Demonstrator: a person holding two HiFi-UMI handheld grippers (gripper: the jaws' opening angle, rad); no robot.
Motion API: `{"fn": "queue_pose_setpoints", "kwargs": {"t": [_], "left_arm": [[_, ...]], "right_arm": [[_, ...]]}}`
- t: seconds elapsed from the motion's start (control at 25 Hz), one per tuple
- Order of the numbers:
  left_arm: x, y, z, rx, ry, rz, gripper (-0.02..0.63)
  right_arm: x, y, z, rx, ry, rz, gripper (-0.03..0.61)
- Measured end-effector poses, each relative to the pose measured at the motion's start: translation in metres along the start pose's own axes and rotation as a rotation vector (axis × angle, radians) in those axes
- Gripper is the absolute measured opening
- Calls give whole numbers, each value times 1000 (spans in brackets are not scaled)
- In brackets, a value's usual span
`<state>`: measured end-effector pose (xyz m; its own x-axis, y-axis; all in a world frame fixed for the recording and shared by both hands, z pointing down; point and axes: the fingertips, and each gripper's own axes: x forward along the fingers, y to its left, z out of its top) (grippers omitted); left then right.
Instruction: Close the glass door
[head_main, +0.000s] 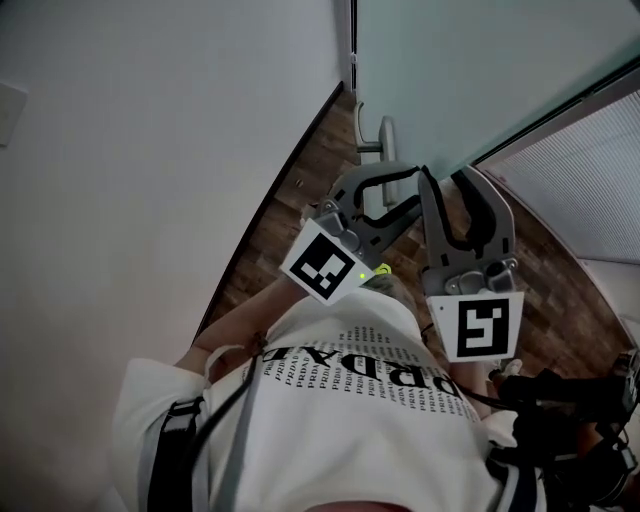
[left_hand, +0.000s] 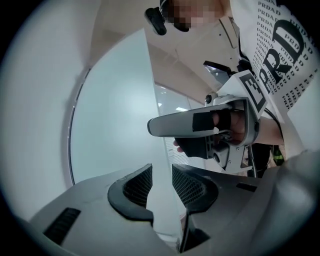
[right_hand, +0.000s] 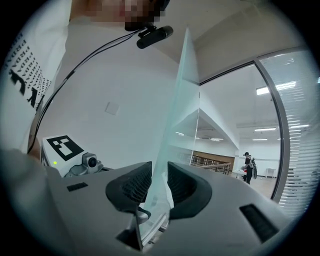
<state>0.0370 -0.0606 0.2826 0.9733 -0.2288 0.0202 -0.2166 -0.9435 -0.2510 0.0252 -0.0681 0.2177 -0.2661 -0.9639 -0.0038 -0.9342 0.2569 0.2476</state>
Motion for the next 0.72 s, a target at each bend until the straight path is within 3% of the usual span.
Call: {"fn": "queue_pose_setpoints", "kwargs": {"t": [0.28, 0.52, 0.72], "left_arm": [[23, -20, -4, 35, -3, 30, 114], [83, -35, 2, 35, 8, 31, 114], [123, -34, 0, 52, -1, 12, 114]], "right_arm": [[-18, -18, -14, -1, -22, 63, 86], [-38, -79, -29, 30, -11, 107, 86], [-36, -121, -41, 23, -12, 83, 81]]}}
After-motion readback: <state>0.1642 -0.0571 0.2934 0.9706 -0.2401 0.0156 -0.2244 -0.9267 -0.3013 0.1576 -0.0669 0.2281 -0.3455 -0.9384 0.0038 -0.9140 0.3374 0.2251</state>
